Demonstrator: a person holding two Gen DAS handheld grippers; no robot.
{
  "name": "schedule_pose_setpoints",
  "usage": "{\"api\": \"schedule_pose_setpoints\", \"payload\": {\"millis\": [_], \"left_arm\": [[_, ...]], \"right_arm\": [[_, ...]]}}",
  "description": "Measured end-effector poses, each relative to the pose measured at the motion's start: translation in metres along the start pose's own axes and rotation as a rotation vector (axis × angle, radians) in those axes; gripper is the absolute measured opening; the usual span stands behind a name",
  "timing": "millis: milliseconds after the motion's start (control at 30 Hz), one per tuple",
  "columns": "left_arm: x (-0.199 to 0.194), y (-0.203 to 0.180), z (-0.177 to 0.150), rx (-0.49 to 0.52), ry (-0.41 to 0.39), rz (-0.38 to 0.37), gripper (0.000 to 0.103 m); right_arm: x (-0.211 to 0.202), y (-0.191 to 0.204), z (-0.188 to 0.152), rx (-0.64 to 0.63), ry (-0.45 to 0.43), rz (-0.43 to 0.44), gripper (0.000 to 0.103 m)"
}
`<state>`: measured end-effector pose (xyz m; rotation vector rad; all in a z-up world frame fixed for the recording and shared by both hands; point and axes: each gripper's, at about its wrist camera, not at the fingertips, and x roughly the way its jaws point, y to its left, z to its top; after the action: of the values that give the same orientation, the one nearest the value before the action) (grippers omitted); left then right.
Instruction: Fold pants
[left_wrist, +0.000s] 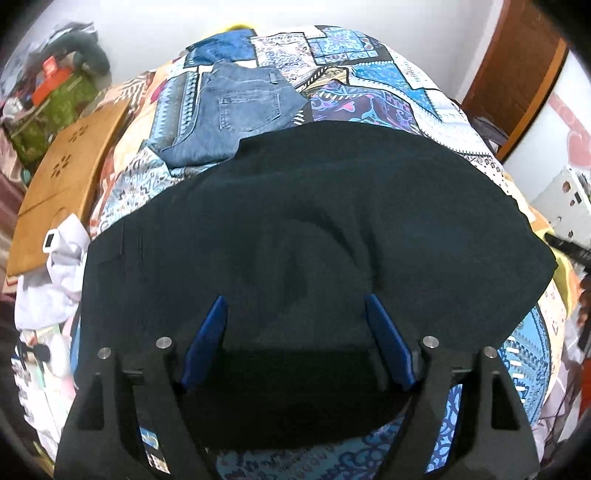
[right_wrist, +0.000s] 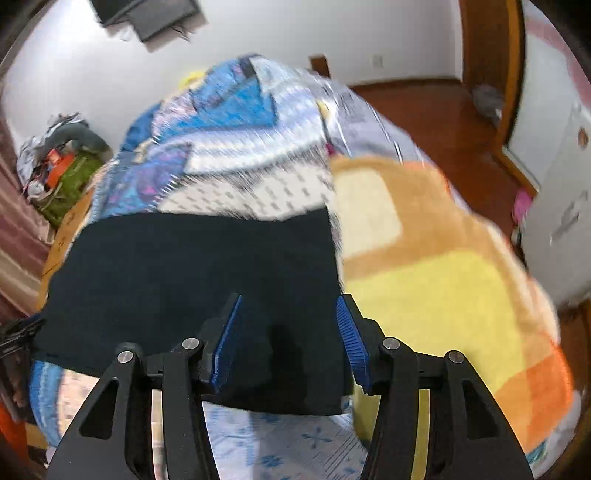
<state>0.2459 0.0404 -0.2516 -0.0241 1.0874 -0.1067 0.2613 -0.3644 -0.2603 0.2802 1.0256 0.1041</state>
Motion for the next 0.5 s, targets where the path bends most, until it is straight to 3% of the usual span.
{"api": "schedule_pose_setpoints", "payload": {"millis": [200, 267, 500], "left_arm": [[-0.008, -0.010, -0.005, 0.056, -0.009, 0.075, 0.083], [-0.011, -0.013, -0.009, 0.074, -0.015, 0.103, 0.083], [-0.016, -0.014, -0.017, 0.095, -0.024, 0.149, 0.083]], "right_arm": [[0.025, -0.007, -0.001, -0.019, -0.032, -0.037, 0.047], [0.033, -0.008, 0.000, -0.036, -0.010, -0.056, 0.032], [0.044, 0.002, 0.004, -0.202, 0.026, -0.117, 0.022]]}}
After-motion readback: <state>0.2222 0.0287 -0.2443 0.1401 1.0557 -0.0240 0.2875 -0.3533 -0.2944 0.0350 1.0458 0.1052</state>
